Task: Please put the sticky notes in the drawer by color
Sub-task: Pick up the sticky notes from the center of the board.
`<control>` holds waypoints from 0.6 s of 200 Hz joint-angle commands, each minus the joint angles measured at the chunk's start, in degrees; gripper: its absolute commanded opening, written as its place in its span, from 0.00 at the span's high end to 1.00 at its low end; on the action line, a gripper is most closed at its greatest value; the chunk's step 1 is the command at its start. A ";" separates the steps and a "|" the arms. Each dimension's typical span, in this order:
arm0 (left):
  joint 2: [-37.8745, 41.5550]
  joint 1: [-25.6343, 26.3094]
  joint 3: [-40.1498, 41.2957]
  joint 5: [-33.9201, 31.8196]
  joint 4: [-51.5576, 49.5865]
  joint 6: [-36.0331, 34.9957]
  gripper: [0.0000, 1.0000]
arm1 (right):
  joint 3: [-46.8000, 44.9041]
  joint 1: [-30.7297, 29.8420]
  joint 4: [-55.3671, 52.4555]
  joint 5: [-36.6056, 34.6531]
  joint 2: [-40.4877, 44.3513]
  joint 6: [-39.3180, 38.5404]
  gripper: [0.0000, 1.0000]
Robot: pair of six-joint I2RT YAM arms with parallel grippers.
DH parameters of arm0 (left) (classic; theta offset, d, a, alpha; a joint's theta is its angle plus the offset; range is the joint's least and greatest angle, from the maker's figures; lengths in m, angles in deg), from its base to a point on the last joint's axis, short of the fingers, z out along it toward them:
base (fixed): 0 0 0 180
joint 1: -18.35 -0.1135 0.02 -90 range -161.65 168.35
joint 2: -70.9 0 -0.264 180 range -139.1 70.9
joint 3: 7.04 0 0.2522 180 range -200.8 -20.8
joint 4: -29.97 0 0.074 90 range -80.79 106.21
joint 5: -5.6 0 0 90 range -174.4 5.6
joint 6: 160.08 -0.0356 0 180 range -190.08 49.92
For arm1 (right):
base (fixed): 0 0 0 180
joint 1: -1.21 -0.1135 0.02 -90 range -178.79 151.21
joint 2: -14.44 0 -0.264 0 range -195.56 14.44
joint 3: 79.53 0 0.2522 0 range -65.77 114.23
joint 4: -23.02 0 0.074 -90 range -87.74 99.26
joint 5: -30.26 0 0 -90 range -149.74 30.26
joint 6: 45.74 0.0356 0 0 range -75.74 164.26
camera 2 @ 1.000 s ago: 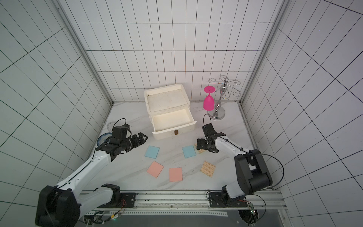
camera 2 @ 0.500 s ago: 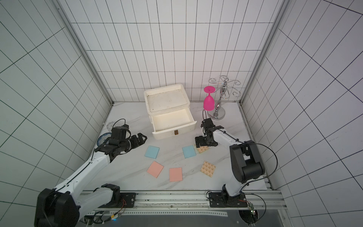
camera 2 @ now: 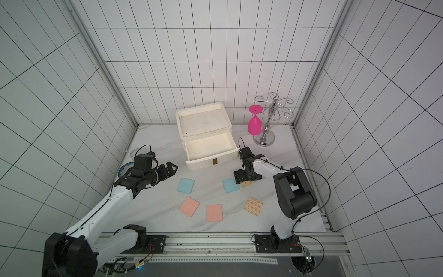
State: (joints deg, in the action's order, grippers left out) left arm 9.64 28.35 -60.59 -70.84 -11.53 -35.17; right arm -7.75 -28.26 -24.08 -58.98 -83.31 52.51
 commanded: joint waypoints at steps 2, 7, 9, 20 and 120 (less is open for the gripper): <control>1.31 -0.42 -0.91 0.67 -0.22 -0.71 0.01 | 3.03 -2.33 -3.64 -6.01 -0.75 2.68 0.01; 1.44 -0.42 -0.90 0.75 -0.29 -0.76 0.01 | 3.04 -2.38 -3.75 -6.22 -0.79 2.87 0.01; 1.45 -0.42 -0.90 0.76 -0.38 -0.80 0.01 | 3.06 -2.35 -3.75 -6.27 -0.78 2.90 0.01; 1.69 -0.51 -0.99 0.76 -0.61 -0.84 0.01 | 2.90 -2.05 -3.58 -6.07 -0.44 3.17 0.00; 2.93 -0.68 -1.63 1.64 -0.83 -0.84 0.01 | -0.57 1.00 -0.80 2.27 -0.41 6.50 0.12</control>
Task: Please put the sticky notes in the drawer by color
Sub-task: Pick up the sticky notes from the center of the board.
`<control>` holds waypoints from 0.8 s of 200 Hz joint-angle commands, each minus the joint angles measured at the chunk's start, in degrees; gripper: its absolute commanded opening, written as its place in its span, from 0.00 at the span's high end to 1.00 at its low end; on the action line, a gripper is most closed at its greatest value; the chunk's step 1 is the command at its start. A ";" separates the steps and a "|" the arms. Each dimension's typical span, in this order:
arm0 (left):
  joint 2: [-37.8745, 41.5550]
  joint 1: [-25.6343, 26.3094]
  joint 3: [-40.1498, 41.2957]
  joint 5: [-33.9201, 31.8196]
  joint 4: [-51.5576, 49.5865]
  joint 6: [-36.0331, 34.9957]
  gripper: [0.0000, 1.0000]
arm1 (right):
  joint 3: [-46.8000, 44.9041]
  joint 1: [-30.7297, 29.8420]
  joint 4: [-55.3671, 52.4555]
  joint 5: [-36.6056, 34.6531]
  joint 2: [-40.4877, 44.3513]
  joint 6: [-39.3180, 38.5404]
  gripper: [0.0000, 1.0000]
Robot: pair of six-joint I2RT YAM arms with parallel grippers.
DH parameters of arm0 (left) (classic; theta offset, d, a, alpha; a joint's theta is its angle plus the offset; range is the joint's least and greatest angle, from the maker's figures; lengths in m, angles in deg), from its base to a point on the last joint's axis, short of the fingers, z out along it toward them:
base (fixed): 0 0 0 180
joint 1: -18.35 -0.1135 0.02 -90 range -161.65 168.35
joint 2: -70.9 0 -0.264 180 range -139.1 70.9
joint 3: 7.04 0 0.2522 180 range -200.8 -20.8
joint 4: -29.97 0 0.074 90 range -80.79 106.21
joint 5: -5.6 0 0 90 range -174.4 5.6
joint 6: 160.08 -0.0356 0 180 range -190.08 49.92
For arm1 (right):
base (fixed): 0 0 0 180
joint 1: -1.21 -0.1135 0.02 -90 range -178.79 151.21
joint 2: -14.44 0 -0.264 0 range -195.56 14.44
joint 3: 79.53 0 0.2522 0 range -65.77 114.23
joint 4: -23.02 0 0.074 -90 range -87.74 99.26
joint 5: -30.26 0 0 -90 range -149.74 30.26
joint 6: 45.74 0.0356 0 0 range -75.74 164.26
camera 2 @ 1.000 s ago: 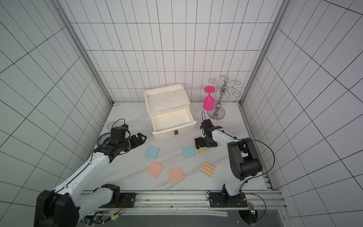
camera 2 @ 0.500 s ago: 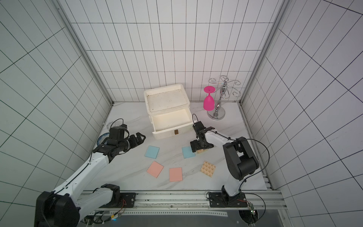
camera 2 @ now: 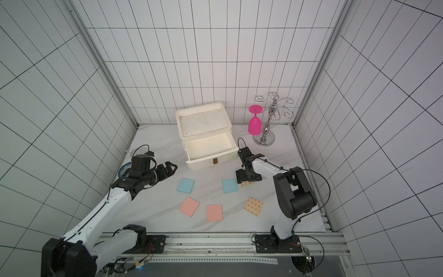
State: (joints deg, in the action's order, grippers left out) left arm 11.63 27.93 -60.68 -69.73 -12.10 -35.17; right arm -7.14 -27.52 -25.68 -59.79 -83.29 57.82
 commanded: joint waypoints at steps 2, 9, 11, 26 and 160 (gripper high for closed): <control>0.91 -0.27 -1.53 0.53 -0.25 -0.82 0.01 | -1.27 0.28 0.81 3.18 -0.44 1.20 0.12; 0.99 -0.22 -1.56 0.48 -0.20 -0.84 0.01 | -1.48 0.26 0.83 3.35 -0.44 1.36 0.09; 0.99 -0.26 -1.53 0.52 -0.21 -0.82 0.01 | -1.56 0.26 0.83 3.27 -0.40 1.42 0.08; 0.84 -0.27 -1.48 0.77 -0.07 -0.61 0.01 | -1.70 0.25 0.68 3.06 -0.43 1.73 0.06; 3.89 0.38 -2.68 1.41 -1.88 0.13 0.01 | -4.00 0.26 -0.48 -0.59 9.85 4.56 0.32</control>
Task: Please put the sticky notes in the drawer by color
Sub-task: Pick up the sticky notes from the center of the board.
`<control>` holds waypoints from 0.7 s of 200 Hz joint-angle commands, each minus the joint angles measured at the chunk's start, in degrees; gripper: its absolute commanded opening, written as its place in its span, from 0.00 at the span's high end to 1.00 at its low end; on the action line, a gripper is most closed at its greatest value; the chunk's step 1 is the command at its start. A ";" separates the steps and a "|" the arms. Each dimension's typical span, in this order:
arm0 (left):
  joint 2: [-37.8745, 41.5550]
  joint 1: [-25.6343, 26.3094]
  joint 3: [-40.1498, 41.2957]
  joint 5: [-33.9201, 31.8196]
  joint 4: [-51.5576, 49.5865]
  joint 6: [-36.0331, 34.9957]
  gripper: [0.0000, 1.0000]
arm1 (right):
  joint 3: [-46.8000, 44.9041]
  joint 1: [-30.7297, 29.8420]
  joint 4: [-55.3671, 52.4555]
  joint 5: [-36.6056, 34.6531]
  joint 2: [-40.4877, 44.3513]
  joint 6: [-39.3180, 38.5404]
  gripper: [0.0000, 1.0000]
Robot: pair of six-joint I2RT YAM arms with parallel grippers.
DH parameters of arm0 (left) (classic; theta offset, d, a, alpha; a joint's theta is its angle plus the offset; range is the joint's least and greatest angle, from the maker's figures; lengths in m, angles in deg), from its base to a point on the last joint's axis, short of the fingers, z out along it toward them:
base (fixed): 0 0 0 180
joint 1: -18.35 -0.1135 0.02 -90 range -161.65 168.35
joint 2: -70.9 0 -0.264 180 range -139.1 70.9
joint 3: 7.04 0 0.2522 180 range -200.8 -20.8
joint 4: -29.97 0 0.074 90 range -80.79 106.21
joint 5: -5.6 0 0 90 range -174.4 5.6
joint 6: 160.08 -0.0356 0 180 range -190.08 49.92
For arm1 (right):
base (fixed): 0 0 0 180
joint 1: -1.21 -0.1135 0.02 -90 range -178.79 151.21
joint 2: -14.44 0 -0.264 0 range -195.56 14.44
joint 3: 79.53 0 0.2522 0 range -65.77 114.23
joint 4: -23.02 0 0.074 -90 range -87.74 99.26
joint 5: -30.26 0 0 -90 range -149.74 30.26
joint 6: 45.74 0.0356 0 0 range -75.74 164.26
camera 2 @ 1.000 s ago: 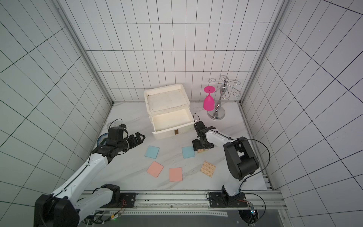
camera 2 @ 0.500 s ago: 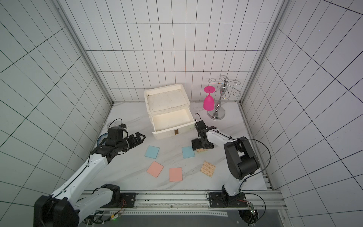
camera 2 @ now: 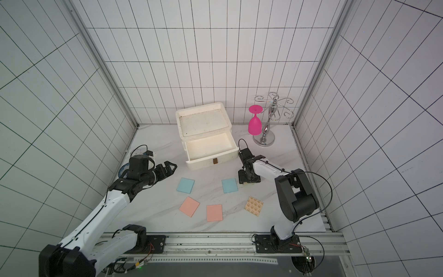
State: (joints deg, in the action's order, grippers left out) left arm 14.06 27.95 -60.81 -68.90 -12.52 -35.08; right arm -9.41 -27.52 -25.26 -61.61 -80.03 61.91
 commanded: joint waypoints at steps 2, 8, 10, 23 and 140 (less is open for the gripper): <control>1.53 0.44 -2.75 0.53 -1.67 0.06 0.01 | -1.77 0.26 -0.90 1.62 7.27 0.42 0.32; 1.95 0.73 -3.41 0.36 -2.42 0.01 0.01 | -2.01 0.26 -1.10 2.32 9.34 0.37 0.32; 2.09 0.82 -3.67 0.37 -2.72 0.03 0.01 | -1.99 0.26 -1.26 2.55 10.04 0.37 0.32; 3.23 1.48 -5.60 0.53 -4.56 0.34 0.01 | -1.66 0.26 -2.75 3.67 14.82 0.46 0.32; -1.56 23.40 -21.51 12.85 8.23 15.15 0.02 | 14.53 -11.59 -10.08 19.41 32.22 1.98 0.33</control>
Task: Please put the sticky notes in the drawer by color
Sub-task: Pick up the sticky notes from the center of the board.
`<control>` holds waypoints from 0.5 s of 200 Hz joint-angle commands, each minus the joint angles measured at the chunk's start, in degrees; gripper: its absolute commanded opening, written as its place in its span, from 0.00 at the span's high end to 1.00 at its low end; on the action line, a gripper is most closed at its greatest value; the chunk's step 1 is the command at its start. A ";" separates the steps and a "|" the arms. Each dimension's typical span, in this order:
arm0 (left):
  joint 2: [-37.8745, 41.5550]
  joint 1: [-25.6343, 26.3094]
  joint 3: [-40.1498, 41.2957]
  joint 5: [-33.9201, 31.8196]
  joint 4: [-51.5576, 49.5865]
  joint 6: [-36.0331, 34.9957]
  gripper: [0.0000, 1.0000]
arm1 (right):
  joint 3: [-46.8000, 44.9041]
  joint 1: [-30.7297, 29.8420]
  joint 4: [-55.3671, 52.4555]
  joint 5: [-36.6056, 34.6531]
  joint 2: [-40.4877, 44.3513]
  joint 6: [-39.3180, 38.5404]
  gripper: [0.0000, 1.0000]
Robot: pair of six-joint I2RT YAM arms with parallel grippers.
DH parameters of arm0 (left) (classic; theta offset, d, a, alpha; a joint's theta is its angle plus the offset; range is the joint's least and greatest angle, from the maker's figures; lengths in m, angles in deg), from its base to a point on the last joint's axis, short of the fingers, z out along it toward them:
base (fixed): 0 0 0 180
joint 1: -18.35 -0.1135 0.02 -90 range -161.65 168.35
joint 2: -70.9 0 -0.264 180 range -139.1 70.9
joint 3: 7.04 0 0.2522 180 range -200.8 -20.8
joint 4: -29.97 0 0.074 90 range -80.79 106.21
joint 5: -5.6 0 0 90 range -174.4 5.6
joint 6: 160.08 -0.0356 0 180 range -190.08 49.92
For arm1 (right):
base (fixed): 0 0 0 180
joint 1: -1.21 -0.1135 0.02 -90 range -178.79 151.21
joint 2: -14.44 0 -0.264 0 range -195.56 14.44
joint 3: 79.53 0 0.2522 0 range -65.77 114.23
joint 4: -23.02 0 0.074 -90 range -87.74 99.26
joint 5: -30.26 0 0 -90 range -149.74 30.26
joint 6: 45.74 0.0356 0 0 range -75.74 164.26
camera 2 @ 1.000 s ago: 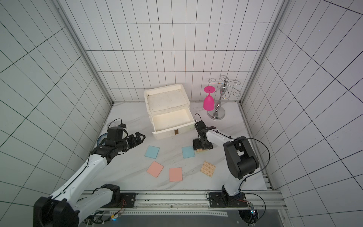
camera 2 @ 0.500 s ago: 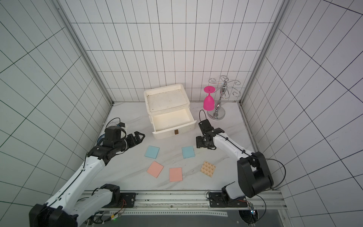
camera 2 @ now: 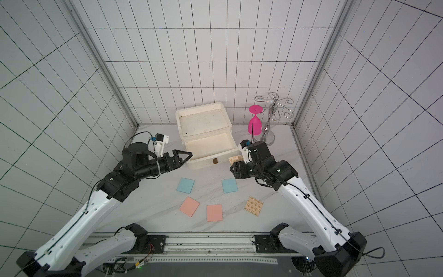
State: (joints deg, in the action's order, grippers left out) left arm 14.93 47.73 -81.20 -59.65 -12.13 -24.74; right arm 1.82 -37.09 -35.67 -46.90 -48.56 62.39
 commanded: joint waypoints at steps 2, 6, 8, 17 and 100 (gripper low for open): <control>-2.78 3.87 -1.12 3.83 8.36 4.97 0.03 | 3.44 -2.12 0.46 4.97 0.70 1.54 0.33; -3.24 4.38 -1.04 4.20 9.44 5.71 0.03 | 3.72 -2.28 0.70 5.41 0.68 1.70 0.33; -3.57 4.61 -1.04 4.48 10.06 6.01 0.03 | 3.83 -2.36 0.82 5.54 0.64 1.79 0.33; -4.73 5.40 -0.90 5.39 12.37 7.11 0.04 | 4.40 -2.65 1.46 6.35 0.51 2.12 0.33; -10.23 8.80 2.47 12.15 30.15 17.62 0.23 | 5.53 -2.83 11.28 17.07 0.40 6.79 0.33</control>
State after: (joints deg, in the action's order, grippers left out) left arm 6.06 55.65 -79.80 -50.82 10.41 -10.82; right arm 4.27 -39.43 -29.59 -34.57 -48.45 67.02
